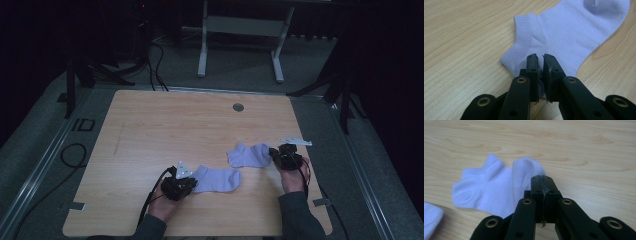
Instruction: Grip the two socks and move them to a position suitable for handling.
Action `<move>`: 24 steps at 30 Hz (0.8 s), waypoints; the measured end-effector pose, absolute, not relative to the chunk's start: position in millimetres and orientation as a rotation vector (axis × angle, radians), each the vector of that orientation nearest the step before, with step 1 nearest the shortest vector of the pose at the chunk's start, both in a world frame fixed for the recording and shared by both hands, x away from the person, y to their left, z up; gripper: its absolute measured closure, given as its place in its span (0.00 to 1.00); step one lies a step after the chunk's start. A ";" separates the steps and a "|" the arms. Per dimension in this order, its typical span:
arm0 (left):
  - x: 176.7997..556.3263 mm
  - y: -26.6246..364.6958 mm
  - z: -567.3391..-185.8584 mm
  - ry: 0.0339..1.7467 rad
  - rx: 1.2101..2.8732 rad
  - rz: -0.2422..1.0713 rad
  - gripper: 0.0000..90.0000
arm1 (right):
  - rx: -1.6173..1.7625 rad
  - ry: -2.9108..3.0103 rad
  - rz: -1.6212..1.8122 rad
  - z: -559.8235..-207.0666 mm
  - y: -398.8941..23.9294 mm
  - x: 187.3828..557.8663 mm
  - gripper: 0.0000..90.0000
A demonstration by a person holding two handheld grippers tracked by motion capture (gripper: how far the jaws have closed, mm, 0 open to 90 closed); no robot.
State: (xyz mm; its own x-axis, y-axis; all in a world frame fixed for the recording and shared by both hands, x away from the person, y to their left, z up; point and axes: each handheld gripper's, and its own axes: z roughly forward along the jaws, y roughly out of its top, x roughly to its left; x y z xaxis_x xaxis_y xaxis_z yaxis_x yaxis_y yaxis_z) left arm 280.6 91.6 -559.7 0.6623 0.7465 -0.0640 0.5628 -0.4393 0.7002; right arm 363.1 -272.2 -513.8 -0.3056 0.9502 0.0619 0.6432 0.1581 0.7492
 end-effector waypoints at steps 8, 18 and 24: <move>280.7 91.7 -559.7 1.007 2.164 0.331 0.92 | 1.534 1.962 0.916 -508.3 -284.5 362.0 0.78; 280.6 91.6 -559.8 1.006 2.163 0.327 0.91 | 1.315 2.224 0.883 -515.1 -249.7 370.0 0.58; 280.8 91.8 -559.6 1.002 2.167 0.327 0.91 | 1.222 2.344 0.801 -528.4 -226.7 378.5 0.51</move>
State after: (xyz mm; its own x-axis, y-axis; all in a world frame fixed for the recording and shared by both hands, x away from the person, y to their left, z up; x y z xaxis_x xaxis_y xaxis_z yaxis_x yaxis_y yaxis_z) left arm 280.8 91.8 -559.6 0.6665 0.7426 -0.0649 0.5611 -0.4425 0.6996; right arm 378.5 -226.7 -528.4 -0.5514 0.8315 -0.0671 0.6165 0.4604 0.6388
